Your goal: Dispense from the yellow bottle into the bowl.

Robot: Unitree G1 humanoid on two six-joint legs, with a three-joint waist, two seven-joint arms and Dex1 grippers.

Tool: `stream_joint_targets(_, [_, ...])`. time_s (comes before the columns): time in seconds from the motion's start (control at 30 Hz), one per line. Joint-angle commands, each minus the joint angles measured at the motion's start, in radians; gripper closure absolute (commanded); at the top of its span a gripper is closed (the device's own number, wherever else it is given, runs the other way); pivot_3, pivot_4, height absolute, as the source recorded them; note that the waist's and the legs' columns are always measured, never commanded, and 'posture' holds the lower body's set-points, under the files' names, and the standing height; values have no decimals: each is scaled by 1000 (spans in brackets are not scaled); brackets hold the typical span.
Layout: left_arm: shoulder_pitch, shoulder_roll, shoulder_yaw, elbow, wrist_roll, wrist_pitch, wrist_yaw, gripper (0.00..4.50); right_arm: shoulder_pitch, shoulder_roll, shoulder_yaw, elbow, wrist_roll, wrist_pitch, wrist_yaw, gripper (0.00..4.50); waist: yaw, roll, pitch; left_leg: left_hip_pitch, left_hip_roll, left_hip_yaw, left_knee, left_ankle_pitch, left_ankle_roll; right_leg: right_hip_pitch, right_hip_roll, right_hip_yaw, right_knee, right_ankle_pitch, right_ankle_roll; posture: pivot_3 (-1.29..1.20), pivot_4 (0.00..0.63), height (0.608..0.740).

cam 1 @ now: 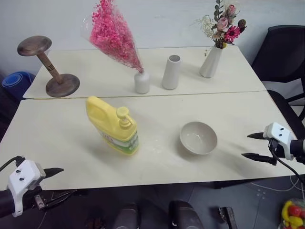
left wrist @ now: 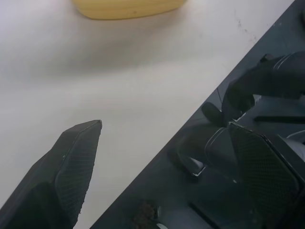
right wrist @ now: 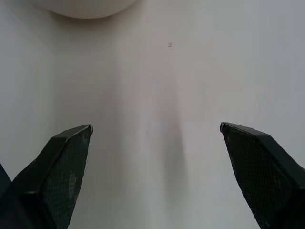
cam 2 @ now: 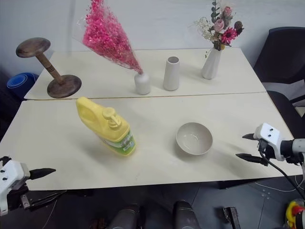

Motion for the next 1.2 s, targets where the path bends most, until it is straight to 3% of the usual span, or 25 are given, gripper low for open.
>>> stream_joint_targets(0.03, [5, -10, 5, 4, 27, -32, 2, 0, -2, 1, -1, -16, 0, -15, 11, 25, 0, 0, 0, 0, 0, 0, 0, 0, 0, 0, 0, 0, 0, 0, 0, 0, 150, 740])
stream_joint_targets(0.33, [-56, -42, -10, 18, -1, -15, 31, 0, 11, 7, 5, -74, 6, 24, 15, 25, 1, 0, 0, 0, 0, 0, 0, 0, 0, 0, 0, 0, 1, 0, 0, 0, 150, 740])
stream_joint_targets(0.47, [-91, -33, -5, 7, -60, 28, 9, 0, 41, -1, -21, -171, 61, 137, 34, 25, 2, 0, 0, 0, 0, -1, 1, 0, 0, 0, 0, -1, 2, 0, 0, 0, 150, 740])
stream_joint_targets(0.53, [-78, -1, 8, -33, -92, 73, -22, 0, 56, -5, -52, -268, 97, 208, 10, 25, 3, 0, 0, 0, 0, -1, 1, 0, 0, 0, 0, -1, 2, 0, 0, 0, 150, 740])
stream_joint_targets(0.67, [-71, 129, 171, -168, -333, 239, -166, 0, 172, -21, -122, -654, 203, 362, -21, 25, 4, 0, 0, -2, 1, -3, 2, 0, -1, -1, 0, -1, 3, 0, 0, 0, 150, 740])
stream_joint_targets(0.8, [-209, 293, 255, -162, -530, 352, -211, 0, 268, 15, -119, -981, 297, 514, -89, 25, 10, 1, 0, -1, 1, -6, 2, 0, -2, 1, 0, -4, 3, 0, 0, 0, 150, 740])
stream_joint_targets(0.97, [-380, 420, 142, -127, -555, 347, -226, 0, 316, 63, 35, -1131, 147, 524, -235, 25, 6, 1, 0, -2, -1, -7, 1, 0, -2, 1, 0, -4, 2, 0, -1, 0, 150, 740])
stream_joint_targets(1.13, [-542, 484, -34, -77, -531, 296, -244, 0, 291, 160, 182, -1103, 2, 522, -376, 25, 1, 0, 0, -2, -2, -4, 0, 0, -2, -2, 1, -1, 3, 0, 0, 0, 150, 740])
stream_joint_targets(1.2, [-609, 498, -104, -61, -526, 281, -250, 0, 268, 205, 236, -1066, -60, 525, -431, 635, -1, -2, 1, -2, 0, -4, 0, 1, -2, -2, 4, -1, 3, 0, -1, 0, 150, 740])
